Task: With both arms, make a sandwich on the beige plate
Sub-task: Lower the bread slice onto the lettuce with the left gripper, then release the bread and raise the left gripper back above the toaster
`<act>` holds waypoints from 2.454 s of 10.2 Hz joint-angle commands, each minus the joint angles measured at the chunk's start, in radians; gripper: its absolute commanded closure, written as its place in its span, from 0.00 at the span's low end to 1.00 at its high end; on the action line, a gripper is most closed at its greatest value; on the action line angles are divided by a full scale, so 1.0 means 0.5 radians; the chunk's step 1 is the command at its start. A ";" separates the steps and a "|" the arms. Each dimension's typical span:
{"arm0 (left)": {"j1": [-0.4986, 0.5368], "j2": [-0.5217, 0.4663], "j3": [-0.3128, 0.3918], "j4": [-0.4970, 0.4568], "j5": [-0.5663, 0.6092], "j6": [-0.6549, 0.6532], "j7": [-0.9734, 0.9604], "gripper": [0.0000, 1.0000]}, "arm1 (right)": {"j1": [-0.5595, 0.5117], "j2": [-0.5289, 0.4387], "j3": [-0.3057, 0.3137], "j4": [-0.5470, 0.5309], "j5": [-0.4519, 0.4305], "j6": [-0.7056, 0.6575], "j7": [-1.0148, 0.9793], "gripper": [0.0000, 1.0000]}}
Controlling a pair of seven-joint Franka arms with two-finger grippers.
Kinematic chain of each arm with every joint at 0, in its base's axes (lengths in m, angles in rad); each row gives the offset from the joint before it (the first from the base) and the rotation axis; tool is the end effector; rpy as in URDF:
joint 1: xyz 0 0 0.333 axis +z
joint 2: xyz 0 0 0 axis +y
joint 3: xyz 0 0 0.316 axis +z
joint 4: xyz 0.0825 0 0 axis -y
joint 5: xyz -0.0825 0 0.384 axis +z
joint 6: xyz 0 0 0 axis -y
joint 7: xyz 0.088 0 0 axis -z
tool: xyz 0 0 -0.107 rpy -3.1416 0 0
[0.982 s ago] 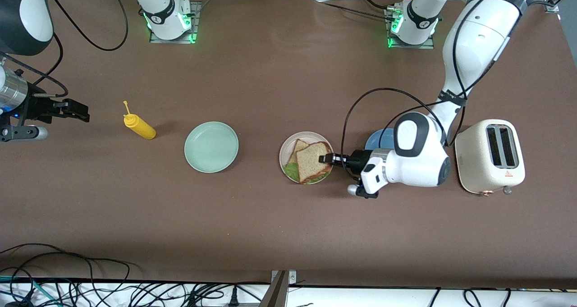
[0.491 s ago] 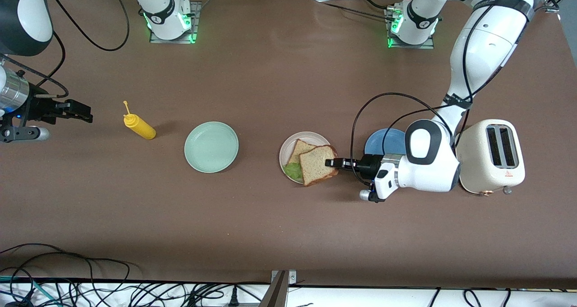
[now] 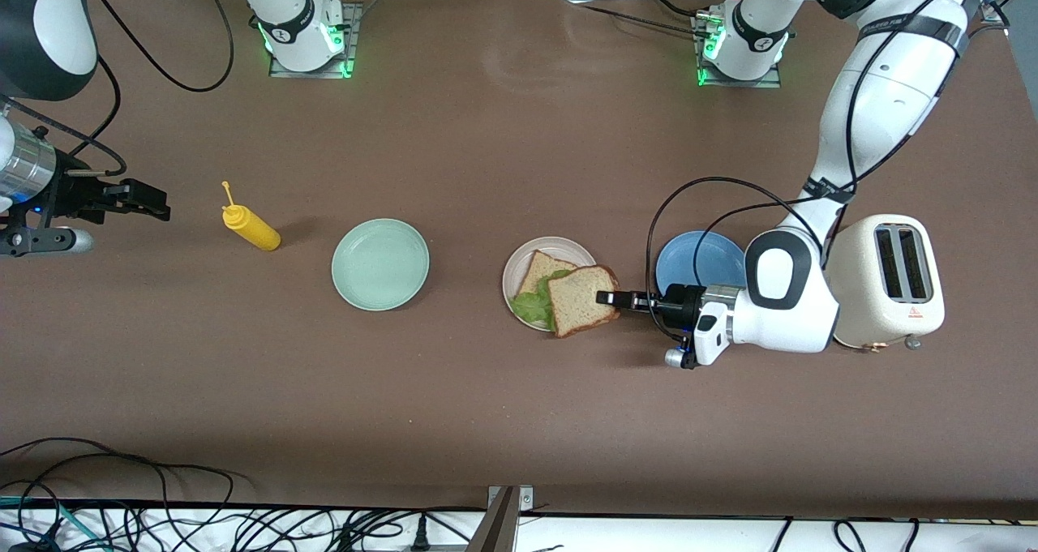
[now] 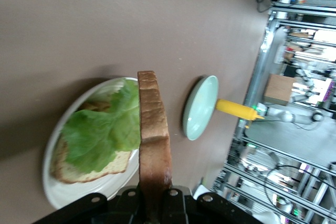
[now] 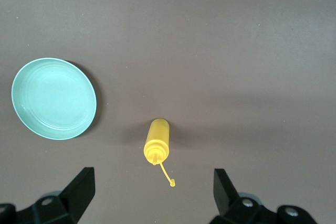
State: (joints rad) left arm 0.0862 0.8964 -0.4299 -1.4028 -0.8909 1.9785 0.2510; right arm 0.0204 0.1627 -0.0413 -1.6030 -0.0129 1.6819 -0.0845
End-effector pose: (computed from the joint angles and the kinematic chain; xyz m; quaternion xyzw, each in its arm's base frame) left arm 0.6818 -0.2267 0.2170 0.8447 0.0143 -0.1433 0.5154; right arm 0.6039 -0.0123 0.5241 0.9985 0.0329 -0.0423 0.0075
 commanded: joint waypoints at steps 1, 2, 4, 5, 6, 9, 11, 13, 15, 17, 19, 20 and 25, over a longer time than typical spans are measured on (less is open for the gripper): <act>-0.019 0.054 -0.021 0.008 -0.218 -0.027 0.148 1.00 | 0.002 -0.016 0.000 -0.009 0.032 -0.014 0.019 0.00; -0.028 0.054 -0.021 -0.005 -0.237 -0.054 0.185 1.00 | 0.002 -0.016 0.000 -0.009 0.029 -0.014 0.019 0.00; -0.047 0.063 -0.018 -0.105 -0.243 -0.082 0.411 1.00 | 0.002 -0.016 0.003 -0.009 0.032 -0.014 0.022 0.00; -0.047 0.066 -0.018 -0.139 -0.243 -0.082 0.479 0.99 | 0.002 -0.016 0.003 -0.012 0.032 -0.014 0.013 0.00; -0.047 0.075 -0.018 -0.134 -0.243 -0.082 0.501 0.52 | 0.002 -0.016 0.003 -0.012 0.032 -0.014 0.013 0.00; -0.044 0.069 -0.012 -0.118 -0.209 -0.076 0.602 0.00 | -0.004 -0.013 -0.006 -0.015 0.032 -0.014 -0.006 0.00; -0.016 0.030 -0.002 -0.115 -0.197 -0.076 0.602 0.00 | -0.004 -0.013 -0.006 -0.015 0.035 -0.017 -0.006 0.00; 0.018 -0.056 -0.005 -0.112 -0.005 -0.079 0.560 0.00 | -0.004 -0.013 -0.009 -0.015 0.035 -0.026 -0.006 0.00; 0.073 -0.169 -0.008 -0.112 0.247 -0.113 0.337 0.00 | -0.004 -0.013 -0.009 -0.015 0.050 -0.026 -0.006 0.00; 0.097 -0.353 -0.002 -0.115 0.596 -0.204 0.107 0.00 | -0.004 -0.013 -0.009 -0.012 0.053 -0.023 -0.006 0.00; 0.131 -0.555 -0.005 -0.115 1.022 -0.333 -0.111 0.00 | -0.004 -0.013 -0.006 -0.015 0.059 -0.023 -0.006 0.00; 0.131 -0.669 0.001 -0.115 1.215 -0.425 -0.164 0.00 | -0.004 -0.013 -0.006 -0.012 0.060 -0.023 -0.006 0.00; 0.143 -1.227 0.013 -0.112 1.938 -0.806 -0.502 0.00 | -0.004 -0.013 -0.009 -0.015 0.060 -0.026 -0.006 0.00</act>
State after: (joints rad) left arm 0.1510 0.3742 -0.4360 -1.4290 0.0281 1.5947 0.0374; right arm 0.0194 0.1650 -0.0437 -1.6060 -0.0015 1.6760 -0.0841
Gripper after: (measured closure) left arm 0.000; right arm 0.000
